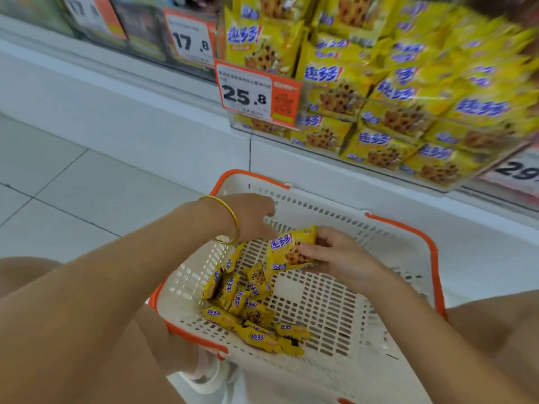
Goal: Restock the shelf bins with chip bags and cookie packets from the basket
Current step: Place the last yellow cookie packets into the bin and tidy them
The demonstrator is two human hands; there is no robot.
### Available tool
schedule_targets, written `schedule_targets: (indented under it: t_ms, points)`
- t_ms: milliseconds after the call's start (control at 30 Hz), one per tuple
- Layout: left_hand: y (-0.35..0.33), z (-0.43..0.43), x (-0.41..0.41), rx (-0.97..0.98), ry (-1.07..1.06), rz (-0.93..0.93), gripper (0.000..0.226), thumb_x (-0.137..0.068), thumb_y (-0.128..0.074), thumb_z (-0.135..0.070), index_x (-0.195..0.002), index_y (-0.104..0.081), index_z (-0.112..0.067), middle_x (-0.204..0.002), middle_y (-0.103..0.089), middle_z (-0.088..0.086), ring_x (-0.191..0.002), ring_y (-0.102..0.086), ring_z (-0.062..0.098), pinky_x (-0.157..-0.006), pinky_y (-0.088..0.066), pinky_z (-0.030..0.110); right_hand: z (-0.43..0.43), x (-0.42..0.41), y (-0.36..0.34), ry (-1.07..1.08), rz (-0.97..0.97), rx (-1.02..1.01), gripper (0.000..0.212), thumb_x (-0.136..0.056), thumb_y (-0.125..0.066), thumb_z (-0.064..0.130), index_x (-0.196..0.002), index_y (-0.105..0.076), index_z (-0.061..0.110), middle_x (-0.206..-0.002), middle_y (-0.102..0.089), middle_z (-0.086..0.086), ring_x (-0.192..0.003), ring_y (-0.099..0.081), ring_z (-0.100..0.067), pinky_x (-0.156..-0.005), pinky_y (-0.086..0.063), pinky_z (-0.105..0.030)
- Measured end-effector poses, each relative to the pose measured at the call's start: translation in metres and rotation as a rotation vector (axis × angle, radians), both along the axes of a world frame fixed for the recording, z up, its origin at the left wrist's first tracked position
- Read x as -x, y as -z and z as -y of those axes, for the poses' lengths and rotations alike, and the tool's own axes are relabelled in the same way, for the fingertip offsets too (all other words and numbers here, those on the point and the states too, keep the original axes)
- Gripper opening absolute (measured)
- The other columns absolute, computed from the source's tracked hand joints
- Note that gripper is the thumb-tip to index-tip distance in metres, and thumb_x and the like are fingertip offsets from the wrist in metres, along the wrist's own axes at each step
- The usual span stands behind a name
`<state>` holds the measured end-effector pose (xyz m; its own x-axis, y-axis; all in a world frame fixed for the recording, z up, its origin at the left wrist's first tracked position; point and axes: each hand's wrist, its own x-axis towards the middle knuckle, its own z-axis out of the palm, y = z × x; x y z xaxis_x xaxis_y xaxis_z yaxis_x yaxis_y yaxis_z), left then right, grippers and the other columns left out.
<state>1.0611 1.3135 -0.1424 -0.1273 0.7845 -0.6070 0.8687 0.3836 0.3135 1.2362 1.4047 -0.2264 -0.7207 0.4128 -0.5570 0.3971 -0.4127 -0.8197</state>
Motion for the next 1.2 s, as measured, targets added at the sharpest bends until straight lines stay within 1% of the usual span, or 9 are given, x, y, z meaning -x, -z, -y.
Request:
schedule_targets:
  t_ms: [133,200,333,400,533,633,733,1000,1200]
  points:
    - [-0.021,-0.005,-0.016,-0.083,-0.120,0.323,0.028,-0.091,-0.058,-0.032,-0.110,-0.053,-0.012,-0.097,-0.069,0.011,-0.075,-0.068,0.018,-0.073,-0.057,0.028,0.006,-0.016,-0.057,0.017,-0.062,-0.137,0.035,-0.076,-0.071,0.011,-0.109,-0.058,0.016,-0.088,-0.071,-0.004,-0.082,-0.068,-0.020,-0.072,-0.054,-0.034]
    - [-0.036,-0.010,-0.016,-0.229,-0.114,0.362,0.022,-0.089,-0.063,-0.026,-0.104,-0.058,-0.011,-0.096,-0.066,0.008,-0.075,-0.067,0.020,-0.071,-0.059,0.033,0.005,-0.022,-0.087,-0.006,-0.048,-0.309,0.041,-0.079,-0.072,0.008,-0.114,-0.055,0.024,-0.071,-0.067,0.005,-0.073,-0.064,-0.017,-0.063,-0.050,-0.029]
    - [-0.081,-0.017,-0.008,-0.704,-0.210,0.528,0.016,-0.082,-0.069,-0.020,-0.096,-0.064,-0.014,-0.079,-0.066,-0.005,-0.071,-0.064,0.012,-0.063,-0.056,0.027,-0.004,-0.018,-0.161,0.045,-0.180,-0.611,0.037,-0.071,-0.077,0.004,-0.097,-0.058,0.023,-0.078,-0.065,-0.003,-0.068,-0.062,-0.011,-0.057,-0.051,-0.026]
    - [-0.098,-0.020,-0.006,-1.029,-0.301,0.603,0.019,-0.083,-0.070,-0.020,-0.099,-0.061,-0.018,-0.084,-0.065,0.000,-0.073,-0.063,0.012,-0.065,-0.055,0.026,-0.015,-0.009,-0.193,0.136,-0.251,-0.801,0.038,-0.069,-0.079,0.007,-0.092,-0.057,0.028,-0.085,-0.065,-0.003,-0.075,-0.062,-0.014,-0.067,-0.054,-0.032]
    - [-0.100,-0.025,0.005,-1.431,-0.364,0.234,0.025,-0.083,-0.058,-0.028,-0.107,-0.056,-0.022,-0.103,-0.055,-0.009,-0.094,-0.055,0.007,-0.080,-0.049,0.025,-0.046,0.022,-0.231,0.340,-0.323,-1.180,0.038,-0.074,-0.077,0.021,-0.094,-0.050,0.038,-0.095,-0.059,0.008,-0.088,-0.062,-0.022,-0.080,-0.053,-0.043]
    - [-0.086,-0.029,0.020,-1.404,-0.247,-0.146,0.031,-0.084,-0.051,-0.028,-0.108,-0.059,-0.010,-0.111,-0.054,0.002,-0.108,-0.051,0.023,-0.094,-0.035,0.026,-0.065,0.051,-0.235,0.345,-0.261,-1.317,0.035,-0.078,-0.074,0.019,-0.101,-0.049,0.029,-0.084,-0.050,0.013,-0.075,-0.053,-0.013,-0.071,-0.049,-0.029]
    - [-0.076,-0.032,0.026,-1.329,-0.196,-0.283,0.037,-0.081,-0.047,-0.029,-0.109,-0.060,-0.008,-0.117,-0.055,0.012,-0.112,-0.049,0.033,-0.096,-0.025,0.021,-0.071,0.072,-0.223,0.281,-0.152,-1.412,0.033,-0.080,-0.073,0.021,-0.106,-0.053,0.026,-0.075,-0.045,0.015,-0.076,-0.047,-0.014,-0.065,-0.040,-0.029]
    - [-0.071,-0.035,0.022,-1.281,-0.189,-0.353,0.035,-0.078,-0.055,-0.016,-0.112,-0.060,-0.009,-0.120,-0.053,0.014,-0.110,-0.042,0.031,-0.096,-0.035,0.039,-0.082,0.077,-0.220,0.208,-0.056,-1.505,0.030,-0.081,-0.073,0.024,-0.110,-0.063,0.027,-0.103,-0.039,0.004,-0.083,-0.048,-0.010,-0.077,-0.038,-0.017]
    - [-0.071,-0.036,0.020,-1.275,-0.200,-0.341,0.035,-0.078,-0.056,-0.013,-0.112,-0.060,-0.009,-0.123,-0.052,0.015,-0.114,-0.043,0.033,-0.099,-0.036,0.041,-0.077,0.075,-0.220,0.146,0.074,-1.601,0.038,-0.085,-0.068,0.035,-0.122,-0.059,0.034,-0.105,-0.036,0.004,-0.088,-0.051,-0.014,-0.082,-0.049,-0.034]
